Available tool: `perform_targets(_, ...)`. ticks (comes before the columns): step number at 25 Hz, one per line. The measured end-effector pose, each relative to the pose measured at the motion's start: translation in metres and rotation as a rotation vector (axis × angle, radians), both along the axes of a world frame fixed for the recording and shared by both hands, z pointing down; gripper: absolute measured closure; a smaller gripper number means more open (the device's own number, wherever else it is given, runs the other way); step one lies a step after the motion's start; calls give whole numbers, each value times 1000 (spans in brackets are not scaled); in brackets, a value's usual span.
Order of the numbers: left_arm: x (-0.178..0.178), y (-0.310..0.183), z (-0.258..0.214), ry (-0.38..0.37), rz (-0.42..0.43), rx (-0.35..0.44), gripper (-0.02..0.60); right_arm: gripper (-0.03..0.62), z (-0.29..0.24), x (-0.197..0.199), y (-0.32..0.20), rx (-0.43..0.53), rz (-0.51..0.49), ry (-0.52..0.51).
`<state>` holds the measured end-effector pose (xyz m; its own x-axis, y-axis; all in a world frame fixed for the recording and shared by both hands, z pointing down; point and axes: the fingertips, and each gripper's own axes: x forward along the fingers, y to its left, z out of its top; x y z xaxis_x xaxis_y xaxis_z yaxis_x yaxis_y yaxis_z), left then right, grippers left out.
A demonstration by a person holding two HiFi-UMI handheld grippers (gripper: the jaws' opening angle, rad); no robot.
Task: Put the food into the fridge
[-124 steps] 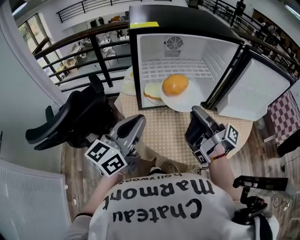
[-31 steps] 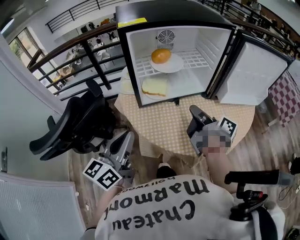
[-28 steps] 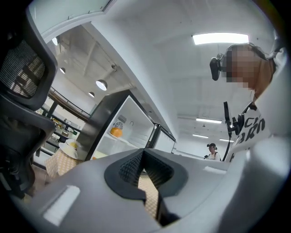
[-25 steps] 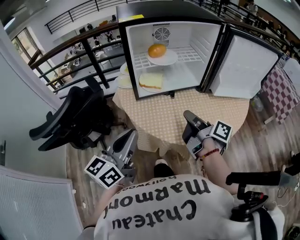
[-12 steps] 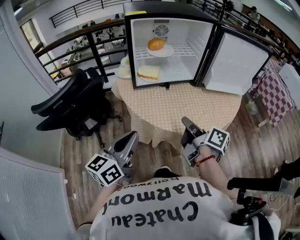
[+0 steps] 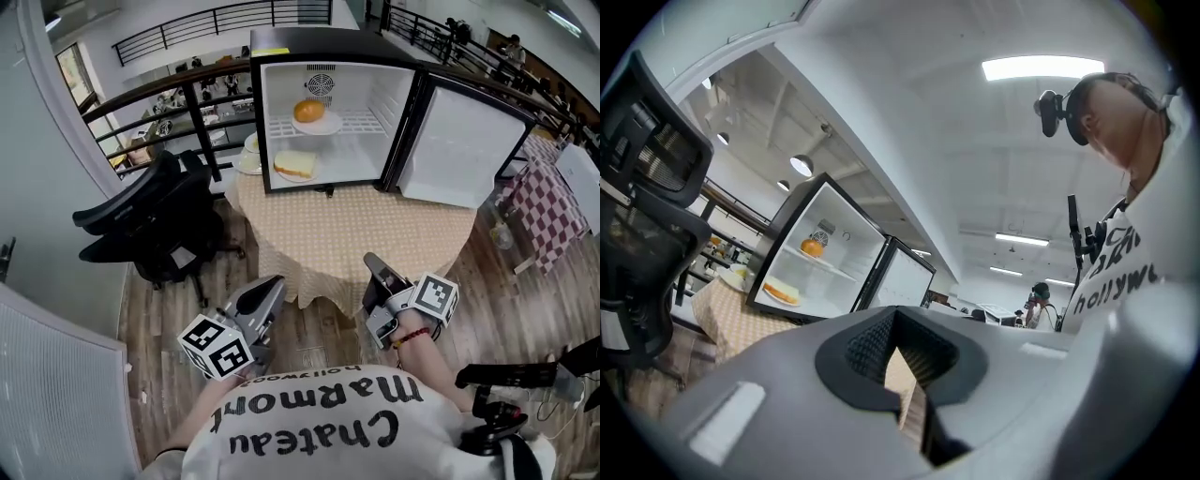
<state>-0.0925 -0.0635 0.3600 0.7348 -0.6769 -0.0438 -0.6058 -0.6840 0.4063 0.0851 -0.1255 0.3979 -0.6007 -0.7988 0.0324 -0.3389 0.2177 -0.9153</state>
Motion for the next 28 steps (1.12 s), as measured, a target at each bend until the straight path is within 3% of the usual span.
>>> perform_targets(11,12,1,2,17,-21,9,577,579,5,11,4,-18,-35,111)
perform_targets(20,20,2,0,20,-48,6,577,579,10,11,7,-8,-67,41)
perform_targets(28,26,6,-8,12,-63,-4,577,579,5,18,10,-20,-80,64)
